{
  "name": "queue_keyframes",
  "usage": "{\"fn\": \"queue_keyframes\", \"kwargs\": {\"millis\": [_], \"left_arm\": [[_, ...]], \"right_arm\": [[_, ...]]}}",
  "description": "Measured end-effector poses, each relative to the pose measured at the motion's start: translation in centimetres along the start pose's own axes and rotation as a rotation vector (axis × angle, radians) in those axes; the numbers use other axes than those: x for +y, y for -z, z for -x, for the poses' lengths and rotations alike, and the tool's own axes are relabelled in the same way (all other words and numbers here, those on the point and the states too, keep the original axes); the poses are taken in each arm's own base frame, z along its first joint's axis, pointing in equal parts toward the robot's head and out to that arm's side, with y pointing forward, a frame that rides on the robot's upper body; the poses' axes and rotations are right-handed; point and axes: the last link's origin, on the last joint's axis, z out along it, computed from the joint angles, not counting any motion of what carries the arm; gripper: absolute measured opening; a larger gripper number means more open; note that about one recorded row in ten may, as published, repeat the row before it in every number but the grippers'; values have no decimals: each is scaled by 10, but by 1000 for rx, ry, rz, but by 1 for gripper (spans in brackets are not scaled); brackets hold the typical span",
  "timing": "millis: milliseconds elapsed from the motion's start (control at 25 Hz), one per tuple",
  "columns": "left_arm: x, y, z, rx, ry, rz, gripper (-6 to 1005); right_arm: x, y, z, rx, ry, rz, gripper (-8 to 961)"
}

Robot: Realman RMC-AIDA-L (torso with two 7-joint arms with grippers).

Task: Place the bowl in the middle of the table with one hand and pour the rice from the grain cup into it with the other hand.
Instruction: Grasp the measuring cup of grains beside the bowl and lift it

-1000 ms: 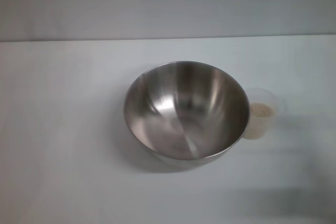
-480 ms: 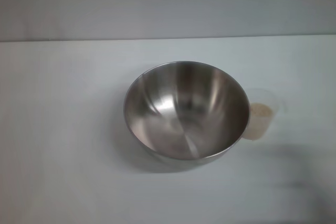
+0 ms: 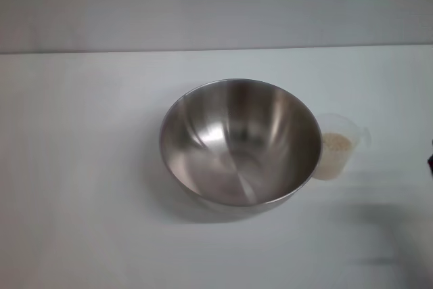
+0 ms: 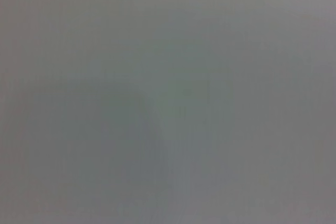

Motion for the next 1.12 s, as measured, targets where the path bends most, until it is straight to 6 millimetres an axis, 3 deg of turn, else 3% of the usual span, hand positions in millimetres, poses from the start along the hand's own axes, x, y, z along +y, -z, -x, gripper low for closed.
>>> {"fn": "queue_keyframes", "kwargs": {"millis": [560, 1120], "left_arm": [[2, 1, -1, 11, 3, 2, 813], [3, 0, -3, 24, 6, 6, 813]], "right_arm": [[18, -18, -24, 171, 2, 102, 598], [25, -24, -27, 196, 5, 139, 598]]}}
